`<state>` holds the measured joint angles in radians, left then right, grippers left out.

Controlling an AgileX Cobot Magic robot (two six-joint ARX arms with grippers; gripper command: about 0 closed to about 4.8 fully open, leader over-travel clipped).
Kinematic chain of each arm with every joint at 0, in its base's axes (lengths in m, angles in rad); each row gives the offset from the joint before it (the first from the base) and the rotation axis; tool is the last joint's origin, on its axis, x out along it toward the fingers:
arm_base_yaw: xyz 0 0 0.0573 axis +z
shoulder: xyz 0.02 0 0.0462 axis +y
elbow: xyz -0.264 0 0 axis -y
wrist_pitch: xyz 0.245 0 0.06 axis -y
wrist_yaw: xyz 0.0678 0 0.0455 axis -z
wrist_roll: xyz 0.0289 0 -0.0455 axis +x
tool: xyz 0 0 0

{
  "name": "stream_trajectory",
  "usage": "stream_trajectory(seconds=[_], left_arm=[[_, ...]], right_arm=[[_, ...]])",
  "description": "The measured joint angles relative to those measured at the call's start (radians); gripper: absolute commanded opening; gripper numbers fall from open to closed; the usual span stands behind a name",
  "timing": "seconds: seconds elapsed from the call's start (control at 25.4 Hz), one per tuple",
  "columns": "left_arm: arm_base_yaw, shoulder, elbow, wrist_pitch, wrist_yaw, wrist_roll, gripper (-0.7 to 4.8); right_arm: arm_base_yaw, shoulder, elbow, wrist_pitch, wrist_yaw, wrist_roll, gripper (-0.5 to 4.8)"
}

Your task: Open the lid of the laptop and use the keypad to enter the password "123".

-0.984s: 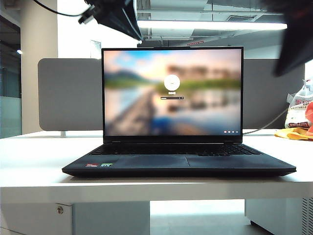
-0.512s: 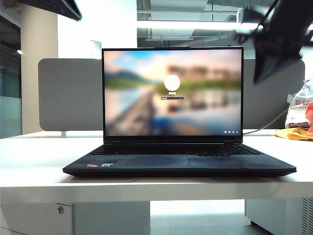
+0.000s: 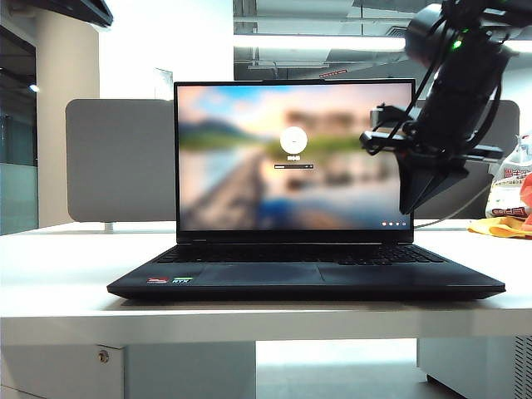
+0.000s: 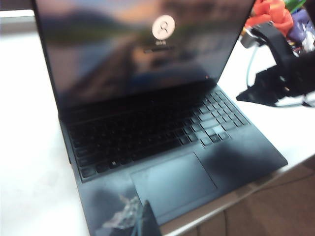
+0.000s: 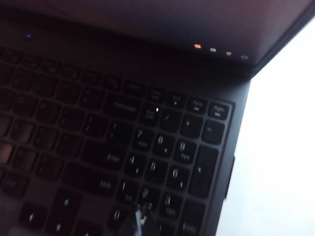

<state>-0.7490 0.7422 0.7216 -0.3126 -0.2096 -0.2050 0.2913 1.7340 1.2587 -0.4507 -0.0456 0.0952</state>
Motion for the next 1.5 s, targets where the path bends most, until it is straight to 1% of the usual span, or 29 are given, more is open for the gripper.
stream_trajectory(seconds=[0.16, 0.28, 0.43, 0.87, 1.02, 1.1, 1.26, 1.34, 1.42, 1.5], left_arm=[[-0.095, 0.0, -0.004, -0.01, -0.103, -0.013, -0.05], [-0.146, -0.002, -0.004, -0.011, -0.18, -0.013, -0.05], [-0.146, -0.002, -0.004, -0.017, -0.191, -0.013, -0.05], [-0.146, -0.003, -0.004, -0.006, -0.193, -0.013, -0.05], [-0.146, -0.003, -0.004, 0.002, -0.193, -0.013, -0.04], [-0.146, -0.003, -0.004, 0.002, -0.194, -0.013, -0.04], [-0.145, -0.003, -0.004, 0.002, -0.194, -0.013, -0.04], [-0.145, -0.003, -0.004, 0.002, -0.194, -0.013, -0.04], [-0.145, -0.002, -0.004, 0.002, -0.195, -0.013, -0.04], [-0.145, -0.002, -0.004, 0.002, -0.194, -0.013, -0.04]], right_arm=[[-0.001, 0.07, 0.067, -0.016, 0.0, -0.01, -0.05], [-0.001, 0.14, 0.127, -0.059, -0.001, -0.019, -0.05], [-0.001, 0.186, 0.128, -0.116, -0.008, -0.022, -0.05], [0.007, 0.193, 0.132, -0.125, -0.045, -0.022, -0.05], [0.053, 0.19, 0.131, -0.144, -0.056, -0.023, -0.05], [0.061, 0.19, 0.131, -0.145, -0.058, -0.023, -0.05], [0.055, 0.184, 0.13, -0.153, -0.014, -0.024, -0.05], [0.055, 0.142, 0.127, -0.156, 0.0, -0.036, -0.05], [0.055, 0.064, 0.128, -0.123, 0.021, -0.04, -0.05], [0.055, 0.043, 0.134, -0.09, 0.021, -0.04, -0.05]])
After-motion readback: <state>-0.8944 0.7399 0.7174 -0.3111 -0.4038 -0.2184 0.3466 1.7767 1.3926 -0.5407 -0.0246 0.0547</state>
